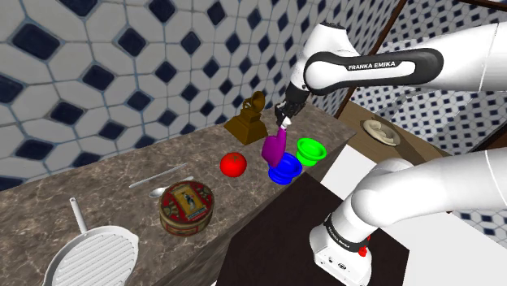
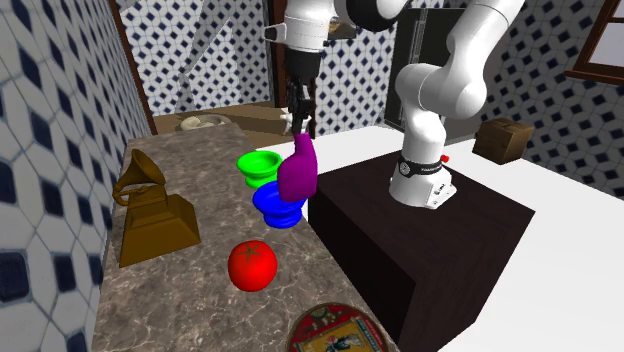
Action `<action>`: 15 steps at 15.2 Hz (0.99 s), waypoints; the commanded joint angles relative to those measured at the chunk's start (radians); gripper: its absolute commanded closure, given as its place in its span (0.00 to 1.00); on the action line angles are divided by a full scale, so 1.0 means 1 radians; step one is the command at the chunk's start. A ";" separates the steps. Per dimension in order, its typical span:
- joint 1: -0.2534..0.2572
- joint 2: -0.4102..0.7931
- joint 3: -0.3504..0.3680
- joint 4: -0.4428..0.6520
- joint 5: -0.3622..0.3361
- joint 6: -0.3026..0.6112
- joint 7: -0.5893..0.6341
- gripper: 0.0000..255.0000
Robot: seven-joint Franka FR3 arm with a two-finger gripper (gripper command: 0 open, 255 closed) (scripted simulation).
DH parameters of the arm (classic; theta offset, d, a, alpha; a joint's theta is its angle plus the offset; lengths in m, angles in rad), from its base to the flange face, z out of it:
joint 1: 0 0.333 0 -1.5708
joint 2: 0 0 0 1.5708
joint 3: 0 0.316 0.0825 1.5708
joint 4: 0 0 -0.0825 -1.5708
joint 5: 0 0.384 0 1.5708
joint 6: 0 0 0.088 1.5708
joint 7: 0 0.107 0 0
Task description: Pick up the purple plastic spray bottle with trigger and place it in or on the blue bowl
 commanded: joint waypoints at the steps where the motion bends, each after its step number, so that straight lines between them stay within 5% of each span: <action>1: -0.022 -0.002 -0.038 0.024 -0.017 -0.023 -0.049 1.00; 13: -0.115 0.087 -0.273 0.292 -0.081 -0.180 -0.351 1.00; 15: -0.116 0.090 -0.277 0.268 -0.084 -0.152 -0.351 1.00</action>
